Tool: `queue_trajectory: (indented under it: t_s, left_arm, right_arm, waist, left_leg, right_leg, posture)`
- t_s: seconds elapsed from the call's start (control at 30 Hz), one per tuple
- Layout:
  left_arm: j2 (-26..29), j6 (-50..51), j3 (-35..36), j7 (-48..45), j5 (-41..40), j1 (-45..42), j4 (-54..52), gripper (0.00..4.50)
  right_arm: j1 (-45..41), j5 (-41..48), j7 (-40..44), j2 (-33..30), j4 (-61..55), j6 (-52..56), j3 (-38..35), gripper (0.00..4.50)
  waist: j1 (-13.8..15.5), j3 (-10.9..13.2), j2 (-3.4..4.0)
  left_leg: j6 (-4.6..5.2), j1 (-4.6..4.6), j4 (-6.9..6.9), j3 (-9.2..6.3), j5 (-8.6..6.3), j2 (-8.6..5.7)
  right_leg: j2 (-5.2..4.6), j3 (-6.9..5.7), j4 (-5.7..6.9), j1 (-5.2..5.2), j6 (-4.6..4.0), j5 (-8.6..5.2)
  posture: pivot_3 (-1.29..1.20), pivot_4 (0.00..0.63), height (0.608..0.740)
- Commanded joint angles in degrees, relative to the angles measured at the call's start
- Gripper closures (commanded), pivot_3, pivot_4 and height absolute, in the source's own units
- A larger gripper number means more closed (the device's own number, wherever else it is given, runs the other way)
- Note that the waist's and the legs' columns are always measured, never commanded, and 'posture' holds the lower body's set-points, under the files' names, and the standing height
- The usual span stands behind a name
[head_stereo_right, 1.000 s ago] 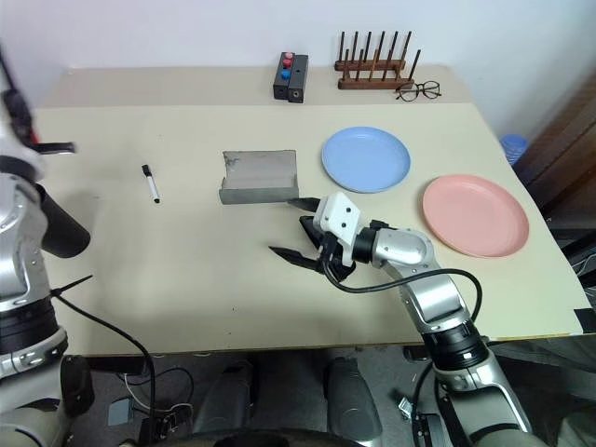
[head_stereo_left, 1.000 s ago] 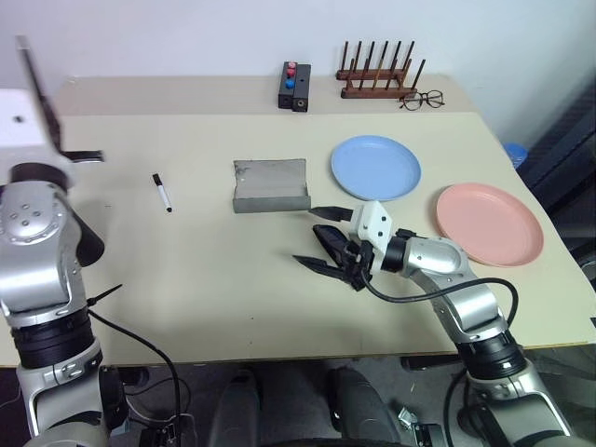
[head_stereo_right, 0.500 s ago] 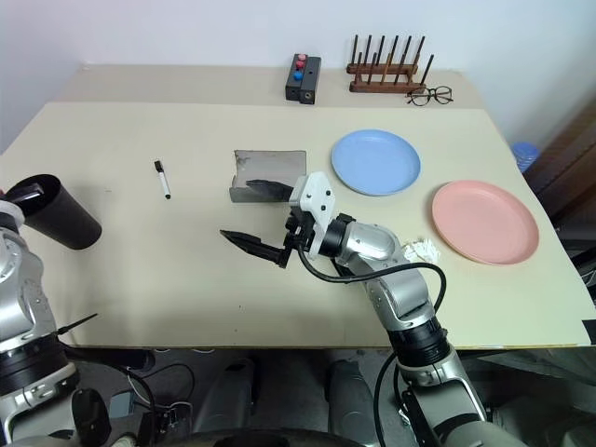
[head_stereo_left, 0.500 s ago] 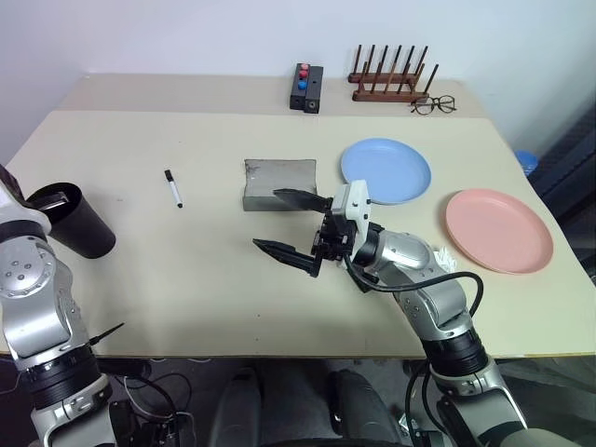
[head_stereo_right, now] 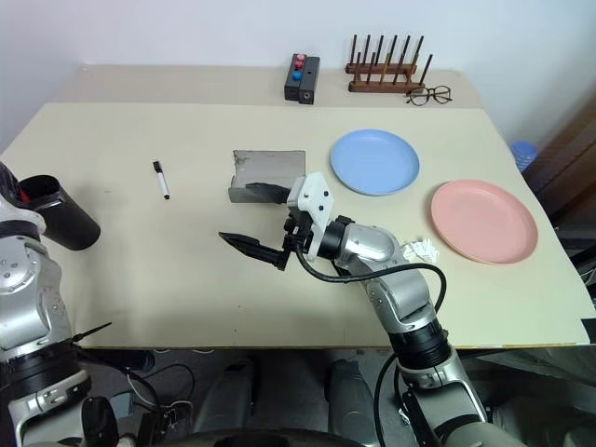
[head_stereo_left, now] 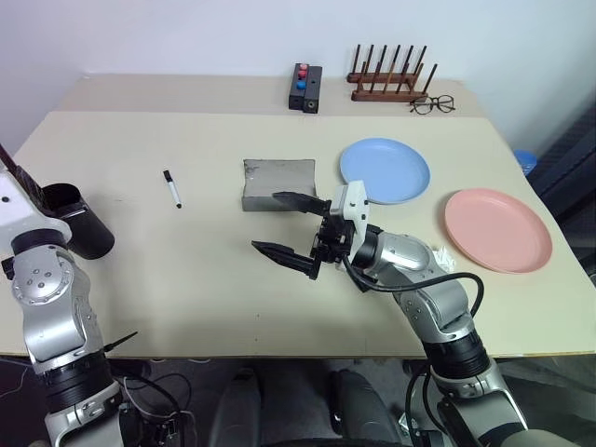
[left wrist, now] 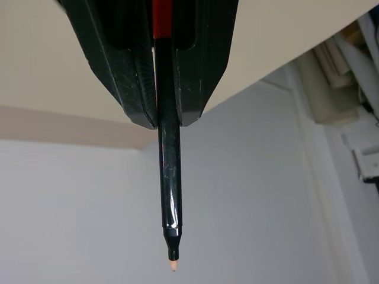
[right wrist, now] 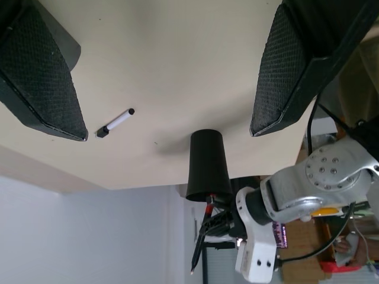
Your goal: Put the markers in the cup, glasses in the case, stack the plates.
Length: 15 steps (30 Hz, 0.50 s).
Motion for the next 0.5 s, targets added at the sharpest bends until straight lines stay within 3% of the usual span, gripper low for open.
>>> queue_trajectory:
  t_s: [0.03,0.17,0.2,0.5]
  left_arm:
    - [0.0,-1.5,0.2,0.7,0.1,0.1,-2.2,4.43]
    - [-0.5,-1.4,-0.4,1.3,0.3,0.1,-2.5,2.89]
    - [-0.5,-1.4,-0.5,1.4,0.4,0.2,-2.6,2.32]
    - [-0.8,-0.3,-1.7,1.3,-0.7,-1.8,-4.7,2.32]
  right_arm:
    - [-0.5,1.5,-0.1,0.2,-3.0,0.1,-0.6,0.00]
    - [-0.8,1.8,0.2,0.1,-2.6,0.4,-0.6,0.00]
    - [-0.9,1.9,0.3,0.1,-2.5,0.5,-0.6,0.00]
    - [-1.1,2.3,0.4,-0.1,-2.4,1.0,-0.6,0.00]
  waist:
    - [0.0,0.0,0.00]
    - [0.0,0.0,0.00]
    - [0.0,0.0,0.00]
    - [0.0,0.0,0.00]
  left_leg:
    - [0.00,0.00,0.00,0.00,0.00,0.00]
    - [0.00,0.00,0.00,0.00,0.00,0.00]
    - [0.00,0.00,0.00,0.00,0.00,0.00]
    - [0.00,0.00,0.00,0.00,0.00,0.00]
  right_leg:
    - [0.00,0.00,0.00,0.00,0.00,0.00]
    - [0.00,0.00,0.00,0.00,-0.01,-0.01]
    - [0.00,0.00,0.00,0.00,-0.02,-0.01]
    - [0.00,0.00,0.00,0.00,-0.04,-0.02]
  posture:
    - [0.00,0.150,0.738]
    - [0.00,0.150,0.738]
    - [0.00,0.150,0.738]
    - [0.00,0.150,0.738]
